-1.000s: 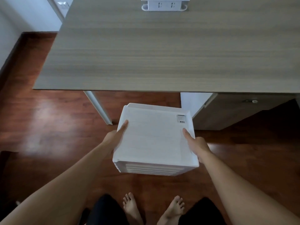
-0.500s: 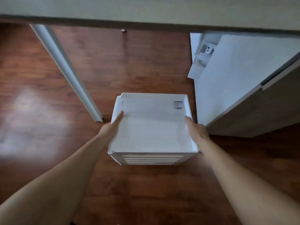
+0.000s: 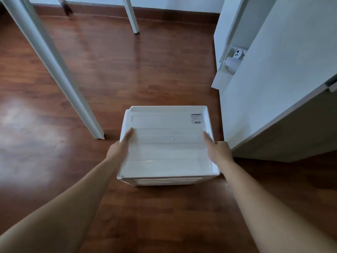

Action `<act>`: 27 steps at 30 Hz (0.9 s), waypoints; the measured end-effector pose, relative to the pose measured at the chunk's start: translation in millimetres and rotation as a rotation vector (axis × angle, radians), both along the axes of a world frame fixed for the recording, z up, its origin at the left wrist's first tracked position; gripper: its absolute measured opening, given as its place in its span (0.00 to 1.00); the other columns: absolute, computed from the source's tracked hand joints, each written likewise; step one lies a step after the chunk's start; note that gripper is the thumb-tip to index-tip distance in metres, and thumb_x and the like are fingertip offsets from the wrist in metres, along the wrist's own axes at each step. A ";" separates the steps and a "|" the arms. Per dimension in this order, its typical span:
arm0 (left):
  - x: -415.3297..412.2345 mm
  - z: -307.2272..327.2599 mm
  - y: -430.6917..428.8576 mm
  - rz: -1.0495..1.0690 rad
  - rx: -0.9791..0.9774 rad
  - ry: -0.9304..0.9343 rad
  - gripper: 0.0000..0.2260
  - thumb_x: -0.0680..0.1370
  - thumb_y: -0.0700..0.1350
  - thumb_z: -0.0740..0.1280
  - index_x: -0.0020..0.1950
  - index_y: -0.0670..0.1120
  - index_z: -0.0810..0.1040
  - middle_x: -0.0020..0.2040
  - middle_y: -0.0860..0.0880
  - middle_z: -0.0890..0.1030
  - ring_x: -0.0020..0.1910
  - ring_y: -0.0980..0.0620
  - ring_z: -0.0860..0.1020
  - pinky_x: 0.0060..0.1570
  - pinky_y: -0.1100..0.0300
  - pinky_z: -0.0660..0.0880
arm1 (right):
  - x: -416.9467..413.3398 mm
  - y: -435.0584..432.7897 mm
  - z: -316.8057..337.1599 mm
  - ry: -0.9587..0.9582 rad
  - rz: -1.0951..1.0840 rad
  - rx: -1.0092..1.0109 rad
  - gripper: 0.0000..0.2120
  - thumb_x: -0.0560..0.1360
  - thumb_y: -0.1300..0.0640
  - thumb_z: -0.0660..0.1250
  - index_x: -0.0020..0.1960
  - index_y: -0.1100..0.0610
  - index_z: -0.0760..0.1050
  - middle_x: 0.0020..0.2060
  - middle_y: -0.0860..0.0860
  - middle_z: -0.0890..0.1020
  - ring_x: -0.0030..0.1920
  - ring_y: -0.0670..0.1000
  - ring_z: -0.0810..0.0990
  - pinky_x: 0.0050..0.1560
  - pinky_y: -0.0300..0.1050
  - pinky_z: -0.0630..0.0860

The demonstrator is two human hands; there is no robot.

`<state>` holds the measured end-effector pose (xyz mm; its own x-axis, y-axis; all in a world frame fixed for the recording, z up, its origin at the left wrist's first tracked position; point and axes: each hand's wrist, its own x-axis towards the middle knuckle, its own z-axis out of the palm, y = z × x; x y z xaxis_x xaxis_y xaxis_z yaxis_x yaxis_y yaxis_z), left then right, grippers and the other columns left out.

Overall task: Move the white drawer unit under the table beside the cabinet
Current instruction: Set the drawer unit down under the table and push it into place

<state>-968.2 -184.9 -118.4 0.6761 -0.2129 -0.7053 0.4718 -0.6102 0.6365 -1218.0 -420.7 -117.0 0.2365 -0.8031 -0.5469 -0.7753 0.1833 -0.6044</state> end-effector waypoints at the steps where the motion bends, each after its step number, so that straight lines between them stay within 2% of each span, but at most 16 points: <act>1: 0.7 -3.3 -0.2 -0.009 0.000 -0.018 0.38 0.73 0.80 0.70 0.63 0.47 0.81 0.53 0.49 0.86 0.52 0.44 0.86 0.63 0.45 0.82 | 2.5 -1.5 1.0 0.012 0.007 -0.020 0.44 0.73 0.19 0.59 0.41 0.63 0.77 0.40 0.56 0.81 0.40 0.57 0.80 0.39 0.50 0.71; 3: 1.5 -7.7 -9.1 -0.034 0.002 -0.076 0.37 0.76 0.79 0.68 0.63 0.47 0.82 0.55 0.48 0.86 0.51 0.46 0.85 0.58 0.46 0.80 | 10.7 -11.1 5.5 0.055 0.032 -0.071 0.41 0.76 0.21 0.59 0.40 0.62 0.76 0.40 0.56 0.80 0.38 0.54 0.79 0.35 0.49 0.69; 4: 3.3 -10.1 -12.9 -0.067 0.030 -0.140 0.38 0.77 0.79 0.66 0.64 0.46 0.83 0.60 0.45 0.86 0.56 0.43 0.85 0.60 0.45 0.79 | 14.4 -16.0 7.7 0.080 0.053 -0.092 0.41 0.76 0.21 0.59 0.40 0.62 0.76 0.40 0.56 0.80 0.38 0.53 0.78 0.34 0.48 0.68; 5: 7.6 -13.8 -17.0 -0.117 0.086 -0.242 0.40 0.78 0.79 0.63 0.68 0.46 0.82 0.68 0.41 0.83 0.67 0.39 0.81 0.66 0.42 0.78 | 17.2 -20.6 9.1 0.098 0.073 -0.104 0.41 0.76 0.21 0.58 0.40 0.62 0.75 0.39 0.55 0.79 0.38 0.53 0.78 0.33 0.48 0.67; 7: 25.1 -16.1 -28.1 -0.244 0.177 -0.495 0.42 0.79 0.78 0.59 0.79 0.47 0.74 0.82 0.37 0.70 0.84 0.34 0.65 0.81 0.37 0.68 | 22.6 -29.8 10.3 0.106 0.111 -0.119 0.42 0.76 0.21 0.59 0.40 0.63 0.74 0.37 0.55 0.78 0.36 0.53 0.78 0.33 0.48 0.67; 8: 36.0 -16.1 -36.8 -0.276 0.164 -0.592 0.41 0.80 0.76 0.60 0.83 0.48 0.69 0.85 0.39 0.63 0.87 0.35 0.59 0.85 0.37 0.63 | 23.8 -34.5 10.3 0.108 0.124 -0.129 0.42 0.75 0.21 0.59 0.41 0.64 0.74 0.36 0.55 0.78 0.36 0.53 0.78 0.33 0.48 0.68; 10: 60.2 -15.5 -58.7 -0.350 0.083 -0.739 0.37 0.86 0.66 0.64 0.89 0.48 0.62 0.89 0.42 0.59 0.90 0.38 0.56 0.89 0.40 0.59 | 27.9 -43.6 8.3 0.118 0.137 -0.149 0.42 0.75 0.21 0.60 0.40 0.63 0.74 0.36 0.55 0.79 0.37 0.53 0.78 0.35 0.49 0.69; 12: 74.3 -18.7 -77.1 -0.463 0.035 -0.864 0.30 0.89 0.57 0.65 0.89 0.47 0.63 0.87 0.41 0.65 0.88 0.37 0.63 0.86 0.40 0.66 | 31.0 -49.5 6.2 0.116 0.152 -0.166 0.40 0.75 0.22 0.61 0.38 0.62 0.72 0.35 0.55 0.78 0.36 0.54 0.77 0.35 0.49 0.68; 14: 73.8 -22.1 -84.8 -0.500 0.019 -0.933 0.23 0.90 0.53 0.64 0.84 0.46 0.71 0.79 0.39 0.75 0.78 0.34 0.76 0.72 0.40 0.75 | 31.9 -55.5 5.8 0.107 0.170 -0.185 0.41 0.74 0.21 0.61 0.37 0.62 0.72 0.35 0.56 0.77 0.36 0.54 0.77 0.37 0.50 0.69; 15: 70.1 -23.3 -85.8 -0.480 0.020 -0.937 0.20 0.90 0.53 0.64 0.79 0.45 0.74 0.74 0.39 0.78 0.72 0.33 0.79 0.66 0.42 0.76 | 32.4 -58.8 6.1 0.112 0.184 -0.196 0.41 0.74 0.21 0.61 0.38 0.62 0.72 0.35 0.56 0.77 0.37 0.55 0.77 0.40 0.50 0.70; 18: 57.4 -22.7 -81.8 -0.362 0.040 -0.856 0.18 0.89 0.57 0.64 0.69 0.44 0.76 0.68 0.39 0.78 0.65 0.35 0.79 0.57 0.49 0.71 | 35.0 -70.5 9.5 0.174 0.250 -0.215 0.42 0.73 0.19 0.60 0.39 0.62 0.71 0.40 0.57 0.78 0.45 0.59 0.79 0.46 0.53 0.73; 20: 47.0 -20.1 -77.0 -0.301 0.061 -0.852 0.18 0.89 0.58 0.65 0.64 0.43 0.77 0.67 0.38 0.79 0.64 0.35 0.79 0.56 0.51 0.68 | 35.1 -78.9 11.6 0.218 0.295 -0.212 0.43 0.71 0.17 0.58 0.41 0.60 0.71 0.41 0.58 0.79 0.49 0.62 0.80 0.47 0.53 0.73; 23: 36.5 -17.1 -69.2 -0.267 0.102 -0.837 0.18 0.87 0.61 0.66 0.59 0.45 0.77 0.64 0.39 0.80 0.64 0.35 0.80 0.56 0.48 0.71 | 40.0 -88.3 15.0 0.269 0.357 -0.254 0.41 0.72 0.18 0.58 0.41 0.60 0.70 0.40 0.57 0.78 0.54 0.64 0.81 0.47 0.53 0.73; 25: 30.5 -13.9 -68.3 -0.247 0.107 -0.816 0.17 0.87 0.61 0.66 0.60 0.47 0.76 0.62 0.41 0.79 0.63 0.35 0.80 0.56 0.47 0.72 | 48.2 -88.3 19.2 0.341 0.377 -0.340 0.38 0.76 0.23 0.61 0.50 0.61 0.75 0.50 0.58 0.81 0.63 0.65 0.79 0.55 0.58 0.77; 26: 25.9 -11.7 -70.5 -0.226 0.111 -0.798 0.16 0.87 0.60 0.65 0.61 0.47 0.76 0.62 0.41 0.78 0.62 0.35 0.80 0.56 0.48 0.72 | 54.4 -83.5 22.8 0.406 0.383 -0.418 0.35 0.79 0.27 0.62 0.61 0.60 0.76 0.61 0.60 0.80 0.71 0.65 0.74 0.63 0.62 0.75; 27: 20.8 -10.4 -73.9 -0.192 0.120 -0.776 0.15 0.88 0.59 0.64 0.63 0.48 0.75 0.62 0.42 0.76 0.61 0.34 0.80 0.55 0.48 0.71 | 62.0 -76.1 24.9 0.465 0.399 -0.496 0.33 0.83 0.34 0.63 0.73 0.61 0.72 0.72 0.62 0.74 0.78 0.65 0.66 0.72 0.66 0.69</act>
<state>-947.4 -258.8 -128.8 0.9416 -0.3282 -0.0755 -0.1979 -0.7205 0.6646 -1156.0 -496.9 -92.1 0.3928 -0.8821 -0.2600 -0.9192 -0.3681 -0.1398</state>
